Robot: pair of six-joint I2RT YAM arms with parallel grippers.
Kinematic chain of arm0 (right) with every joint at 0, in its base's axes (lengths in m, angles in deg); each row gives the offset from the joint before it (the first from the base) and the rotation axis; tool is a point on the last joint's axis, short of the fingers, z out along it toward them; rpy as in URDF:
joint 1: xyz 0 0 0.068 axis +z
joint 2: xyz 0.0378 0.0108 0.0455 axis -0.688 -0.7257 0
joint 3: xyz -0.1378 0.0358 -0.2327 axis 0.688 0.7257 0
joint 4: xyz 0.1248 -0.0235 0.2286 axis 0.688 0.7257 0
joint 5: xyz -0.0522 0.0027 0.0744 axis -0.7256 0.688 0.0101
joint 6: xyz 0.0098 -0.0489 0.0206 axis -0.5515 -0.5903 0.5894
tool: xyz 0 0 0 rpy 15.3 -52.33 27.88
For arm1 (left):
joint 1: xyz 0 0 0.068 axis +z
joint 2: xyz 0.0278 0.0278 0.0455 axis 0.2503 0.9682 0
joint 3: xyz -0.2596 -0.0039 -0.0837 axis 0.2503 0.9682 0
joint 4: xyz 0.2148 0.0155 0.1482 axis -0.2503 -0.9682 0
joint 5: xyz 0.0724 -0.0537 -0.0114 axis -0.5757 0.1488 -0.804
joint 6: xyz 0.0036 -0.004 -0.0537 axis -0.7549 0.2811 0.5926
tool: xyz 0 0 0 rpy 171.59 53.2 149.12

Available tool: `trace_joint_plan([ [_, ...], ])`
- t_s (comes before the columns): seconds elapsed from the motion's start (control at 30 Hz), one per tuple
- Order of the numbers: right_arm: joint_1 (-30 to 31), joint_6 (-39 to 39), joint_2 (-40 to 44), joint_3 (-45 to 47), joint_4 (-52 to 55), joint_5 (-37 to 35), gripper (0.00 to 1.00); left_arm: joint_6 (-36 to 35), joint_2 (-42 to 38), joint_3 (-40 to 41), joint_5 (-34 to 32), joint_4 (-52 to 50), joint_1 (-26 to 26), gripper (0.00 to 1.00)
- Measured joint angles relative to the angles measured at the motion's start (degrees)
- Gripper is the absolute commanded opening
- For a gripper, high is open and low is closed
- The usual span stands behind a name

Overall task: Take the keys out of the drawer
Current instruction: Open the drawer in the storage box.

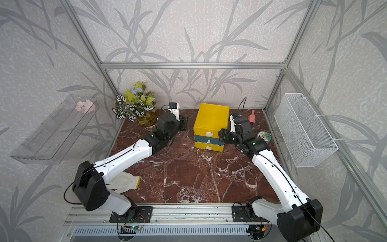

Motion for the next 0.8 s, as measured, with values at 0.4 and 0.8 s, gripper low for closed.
trace_joint_plan([
  [0.4, 16.2, 1.0, -2.9, 2.3, -4.2, -16.6, 0.60, 1.9, 31.4, -42.1, 32.0, -28.3, 10.7, 0.52],
  [0.8, 21.0, 2.9, -10.4, 7.0, -17.7, -33.4, 0.63, 12.9, 31.6, -35.1, 41.2, -20.9, 10.9, 0.54],
])
